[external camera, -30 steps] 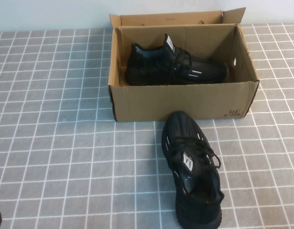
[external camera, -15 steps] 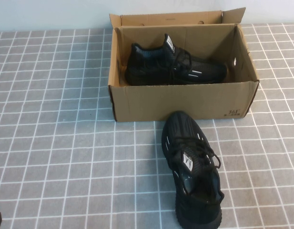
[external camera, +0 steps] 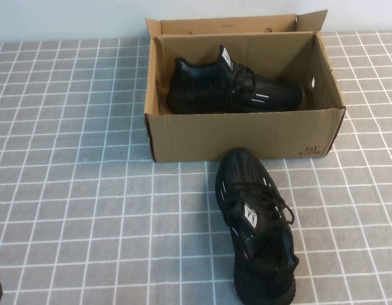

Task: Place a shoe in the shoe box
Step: Pick up the shoe from the table

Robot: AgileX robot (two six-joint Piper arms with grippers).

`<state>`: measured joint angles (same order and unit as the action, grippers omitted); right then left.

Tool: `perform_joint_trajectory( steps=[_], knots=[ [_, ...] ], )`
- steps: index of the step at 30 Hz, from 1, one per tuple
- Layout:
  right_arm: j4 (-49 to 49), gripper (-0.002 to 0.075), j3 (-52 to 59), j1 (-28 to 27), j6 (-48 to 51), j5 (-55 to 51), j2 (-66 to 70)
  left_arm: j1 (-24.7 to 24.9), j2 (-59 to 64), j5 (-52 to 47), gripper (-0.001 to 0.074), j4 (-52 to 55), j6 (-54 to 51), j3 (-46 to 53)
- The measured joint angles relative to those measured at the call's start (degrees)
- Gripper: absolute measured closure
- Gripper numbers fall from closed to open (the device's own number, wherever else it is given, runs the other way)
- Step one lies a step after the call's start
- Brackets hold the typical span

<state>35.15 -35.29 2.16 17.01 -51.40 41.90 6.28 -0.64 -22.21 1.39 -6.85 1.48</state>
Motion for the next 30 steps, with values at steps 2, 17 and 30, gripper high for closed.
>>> perform_joint_trajectory(
  steps=[2, 17, 30],
  knots=[
    [0.0, 0.0742, -3.7, 0.0, 4.0, -0.8, 5.6, 0.0, 0.0, 0.0, 0.0736, 0.0, 0.0, 0.0],
    [-18.5, 0.0742, -28.9, 31.3, 12.1, -2.2, 35.8, 0.0, 0.0, 0.0, 0.0736, 0.0, 0.0, 0.0],
    [-31.5, 0.0389, -32.1, 41.8, 13.0, 0.9, 45.2, 0.0, 0.0, 0.0, 0.0736, 0.0, 0.0, 0.0]
  ],
)
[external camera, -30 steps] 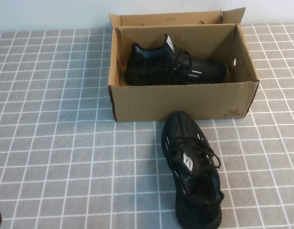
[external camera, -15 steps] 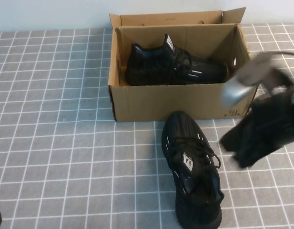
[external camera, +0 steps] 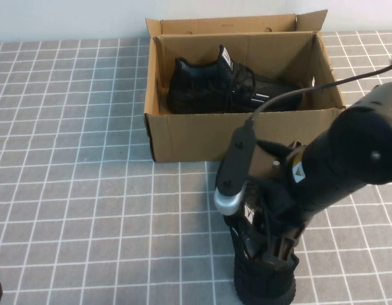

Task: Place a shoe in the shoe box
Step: Pick up the shoe from the table

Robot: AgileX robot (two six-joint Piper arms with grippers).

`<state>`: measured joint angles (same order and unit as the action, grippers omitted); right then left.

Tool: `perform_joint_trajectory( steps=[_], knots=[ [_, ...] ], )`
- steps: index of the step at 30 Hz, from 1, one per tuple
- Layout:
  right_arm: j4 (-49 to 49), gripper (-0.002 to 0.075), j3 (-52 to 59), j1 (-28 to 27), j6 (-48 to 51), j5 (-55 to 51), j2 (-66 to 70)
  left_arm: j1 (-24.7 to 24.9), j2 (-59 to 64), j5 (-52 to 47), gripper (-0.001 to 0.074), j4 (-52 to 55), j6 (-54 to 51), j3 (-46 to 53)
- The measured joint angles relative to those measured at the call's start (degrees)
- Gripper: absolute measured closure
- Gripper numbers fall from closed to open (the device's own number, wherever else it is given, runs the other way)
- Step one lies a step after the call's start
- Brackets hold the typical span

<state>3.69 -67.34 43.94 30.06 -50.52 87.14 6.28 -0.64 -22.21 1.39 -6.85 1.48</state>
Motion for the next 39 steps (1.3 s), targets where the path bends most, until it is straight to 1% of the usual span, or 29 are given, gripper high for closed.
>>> perform_joint_trajectory(
  steps=[2, 3, 5, 8, 14, 19, 27, 35, 37, 39],
  knots=[
    [-0.7, 0.0319, 0.0, 0.0, 0.0, 1.2, 1.2, 0.0, 0.0, 0.0, 0.0736, 0.0, 0.0, 0.0],
    [-0.9, 0.0302, 0.0, 0.0, 0.0, 1.6, 1.8, 0.0, 0.0, 0.0, 0.0736, 0.0, 0.0, 0.0],
    [-1.2, 0.0279, -0.1, 0.0, 0.1, 2.7, 3.4, 0.0, 0.0, 0.0, 0.0736, 0.0, 0.0, 0.0],
    [-2.3, 0.0268, -0.1, 0.0, 0.1, 4.8, 5.1, 0.0, 0.0, 0.0, 0.0736, 0.0, 0.0, 0.0],
    [-7.7, 0.0265, -0.1, 0.0, 0.1, 7.4, 6.5, 0.0, 0.0, 0.0, 0.0736, 0.0, 0.0, 0.0],
    [-9.8, 0.0278, -0.2, -0.7, 0.1, 7.8, 6.8, 0.0, 0.0, 0.0, 0.0736, 0.0, 0.0, 0.0],
    [-7.6, 0.0288, -0.2, -0.7, 0.1, 8.3, 7.4, 0.0, 0.0, 0.0, 0.0736, 0.0, 0.0, 0.0],
    [-9.1, 0.0288, -0.2, -1.2, 0.1, 8.1, 9.9, 0.0, 0.0, 0.0, 0.0736, 0.0, 0.0, 0.0],
    [-9.4, 0.0299, -0.2, -1.2, 0.1, 8.1, 10.2, 0.0, 0.0, 0.0, 0.0736, 0.0, 0.0, 0.0],
    [-9.4, 0.0330, -0.2, -1.2, 0.1, 8.1, 10.3, 0.0, 0.0, 0.0, 0.0736, 0.0, 0.0, 0.0]
  ],
)
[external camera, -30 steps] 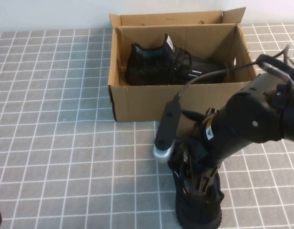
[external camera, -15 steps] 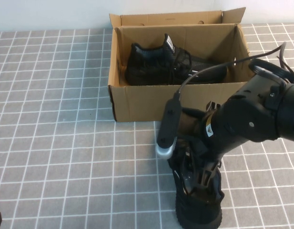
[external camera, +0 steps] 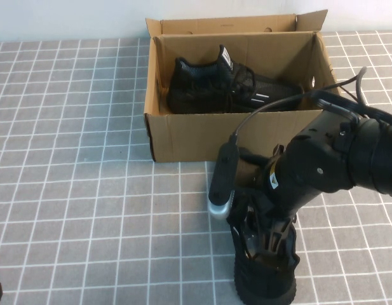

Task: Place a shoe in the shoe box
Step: Pick up the shoe from the table, then hand over the shoe

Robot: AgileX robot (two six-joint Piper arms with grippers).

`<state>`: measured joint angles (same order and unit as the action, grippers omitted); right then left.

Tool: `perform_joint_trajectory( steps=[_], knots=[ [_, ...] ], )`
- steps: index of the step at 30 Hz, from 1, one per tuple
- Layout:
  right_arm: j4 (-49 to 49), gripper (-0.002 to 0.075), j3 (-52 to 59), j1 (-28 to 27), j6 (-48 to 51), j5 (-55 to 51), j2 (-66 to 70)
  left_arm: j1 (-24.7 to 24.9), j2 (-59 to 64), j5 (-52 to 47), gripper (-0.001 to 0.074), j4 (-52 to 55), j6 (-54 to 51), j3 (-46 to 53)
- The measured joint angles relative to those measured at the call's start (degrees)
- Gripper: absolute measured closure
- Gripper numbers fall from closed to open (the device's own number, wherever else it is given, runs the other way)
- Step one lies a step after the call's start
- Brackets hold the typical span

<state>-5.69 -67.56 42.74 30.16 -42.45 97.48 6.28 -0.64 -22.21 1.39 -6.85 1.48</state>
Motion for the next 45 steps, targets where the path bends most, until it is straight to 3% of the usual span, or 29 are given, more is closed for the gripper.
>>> perform_joint_trajectory(
  steps=[11, 13, 21, 31, 36, 45],
  knots=[
    [-1.1, 0.0665, 0.0, 0.0, 0.0, 0.9, -0.1, 0.0, 0.0, 0.0, 0.0736, 0.0, 0.0, 0.0],
    [-1.4, 0.0698, 0.0, 0.0, -0.1, 0.9, -0.1, 0.0, 0.0, 0.0, 0.0736, 0.0, 0.0, 0.0],
    [-1.0, 0.0706, 0.0, 0.0, -2.4, -0.8, -2.8, 0.0, 0.0, 0.0, 0.0736, 0.0, 0.0, 0.0],
    [-0.4, 0.0707, -0.5, 0.1, -6.7, -9.1, -17.9, 0.0, 0.0, 0.0, 0.0736, 0.0, 0.0, 0.0],
    [-0.5, 0.0707, -4.6, 0.1, -6.7, -13.7, -23.3, 0.0, 0.0, 0.0, 0.0736, 0.0, 0.0, 0.0],
    [-0.5, 0.0707, -11.2, 0.1, -6.2, -13.2, -23.9, 0.0, 0.0, 0.0, 0.0736, 0.0, 0.0, 0.0]
  ],
)
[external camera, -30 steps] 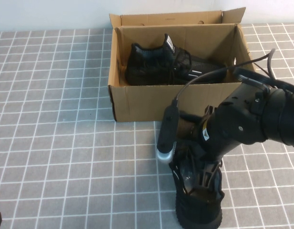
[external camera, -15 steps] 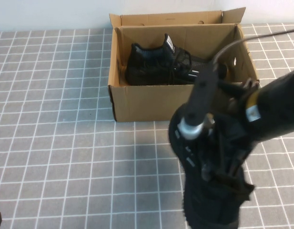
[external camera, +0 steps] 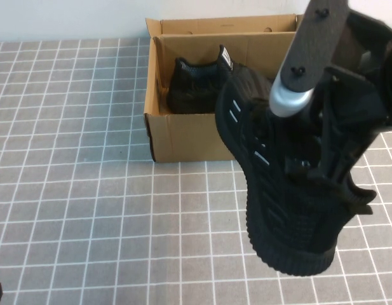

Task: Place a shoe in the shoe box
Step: Hand over the shoe

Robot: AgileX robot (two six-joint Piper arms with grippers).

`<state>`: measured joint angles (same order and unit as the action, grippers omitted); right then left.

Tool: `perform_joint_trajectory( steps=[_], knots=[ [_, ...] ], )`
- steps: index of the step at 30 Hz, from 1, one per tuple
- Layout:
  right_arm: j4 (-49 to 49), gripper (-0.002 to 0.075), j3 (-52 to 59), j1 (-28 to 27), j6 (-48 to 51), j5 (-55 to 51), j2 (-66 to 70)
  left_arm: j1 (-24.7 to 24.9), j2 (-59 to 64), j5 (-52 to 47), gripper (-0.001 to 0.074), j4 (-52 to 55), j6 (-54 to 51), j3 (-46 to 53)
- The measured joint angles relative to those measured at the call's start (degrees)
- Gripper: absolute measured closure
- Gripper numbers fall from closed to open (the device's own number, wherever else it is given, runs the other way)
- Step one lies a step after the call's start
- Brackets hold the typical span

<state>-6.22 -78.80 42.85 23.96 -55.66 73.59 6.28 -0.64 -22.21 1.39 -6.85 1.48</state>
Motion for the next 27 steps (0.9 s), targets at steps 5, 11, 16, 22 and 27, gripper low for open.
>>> perform_joint_trajectory(
  steps=[5, 11, 16, 22, 27],
  knots=[
    [0.0, 0.0707, -0.3, 0.0, 1.4, 1.1, 1.6, 0.0, 0.0, 0.0, 0.0736, 0.0, 0.0, 0.0],
    [0.4, 0.0707, -0.3, 0.0, 1.9, 1.1, 3.2, 0.0, 0.0, 0.0, 0.0736, 0.0, 0.0, 0.0],
    [0.8, 0.0707, -0.3, 0.0, 2.0, 1.2, 3.5, 0.0, 0.0, 0.0, 0.0736, 0.0, 0.0, 0.0],
    [0.8, 0.0707, -0.3, 0.0, 2.1, 1.2, 3.8, 0.0, 0.0, 3.2, 0.0736, 0.6, 0.5, 0.0],
    [1.0, 0.0707, -0.3, 0.0, 2.1, 1.2, 3.8, 0.0, 0.0, 14.0, 0.0736, -12.4, 9.9, 0.0]
  ],
)
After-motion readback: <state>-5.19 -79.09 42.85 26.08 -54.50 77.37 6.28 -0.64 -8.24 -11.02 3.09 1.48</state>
